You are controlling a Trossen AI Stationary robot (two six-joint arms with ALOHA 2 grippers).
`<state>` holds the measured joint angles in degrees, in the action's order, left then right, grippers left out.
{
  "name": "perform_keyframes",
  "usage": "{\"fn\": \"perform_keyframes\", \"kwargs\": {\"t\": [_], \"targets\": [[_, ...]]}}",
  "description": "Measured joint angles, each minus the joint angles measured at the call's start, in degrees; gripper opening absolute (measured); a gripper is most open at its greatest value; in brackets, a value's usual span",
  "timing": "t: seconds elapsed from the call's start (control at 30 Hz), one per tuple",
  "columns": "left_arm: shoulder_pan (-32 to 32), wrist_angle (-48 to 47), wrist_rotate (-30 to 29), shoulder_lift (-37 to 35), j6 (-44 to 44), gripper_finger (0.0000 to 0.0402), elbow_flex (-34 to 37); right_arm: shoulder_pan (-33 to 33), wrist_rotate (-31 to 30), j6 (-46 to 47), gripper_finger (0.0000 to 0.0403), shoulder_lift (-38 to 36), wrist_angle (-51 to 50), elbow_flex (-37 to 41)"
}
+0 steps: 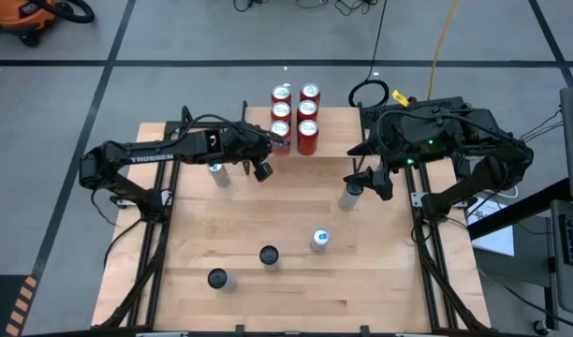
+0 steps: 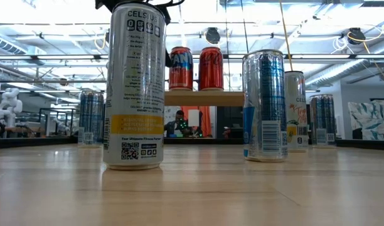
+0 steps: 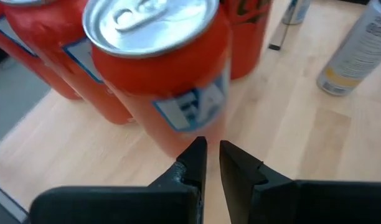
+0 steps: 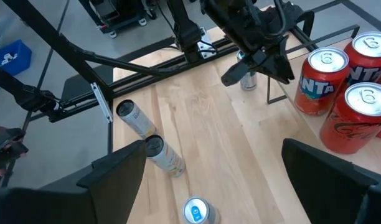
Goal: Place canned beverage on shelf
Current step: Put the red soda can on the shelf aligned with the other red soda can, then adjust the red-black soda can on the shelf
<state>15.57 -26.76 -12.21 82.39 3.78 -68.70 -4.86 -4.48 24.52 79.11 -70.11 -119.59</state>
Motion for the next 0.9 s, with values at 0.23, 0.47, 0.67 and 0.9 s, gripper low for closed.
{"fn": "perform_keyframes", "kwargs": {"t": [0.23, 0.47, 0.67, 0.9], "targets": [[-4.8, -4.1, 0.1, -0.9, 7.4, 0.0042, -1.3, 0.0, 0.0, 0.9, 0.0352, -0.2, -4.2, 0.0], [-11.2, -5.6, 0.3, -2.4, 16.2, 0.0042, -1.3, 0.0, 0.0, 0.5, 0.0352, -0.2, -11.4, 0.0], [-16.0, -6.0, 0.4, -4.4, 22.9, 0.0042, -1.3, 0.0, 0.0, -2.3, 0.0352, -0.2, -17.7, 0.0], [-20.2, -14.0, 0.2, -9.5, 33.0, 0.0042, -3.7, 0.0, -0.3, -7.4, 0.0352, -0.2, -17.4, 0.4]]}}
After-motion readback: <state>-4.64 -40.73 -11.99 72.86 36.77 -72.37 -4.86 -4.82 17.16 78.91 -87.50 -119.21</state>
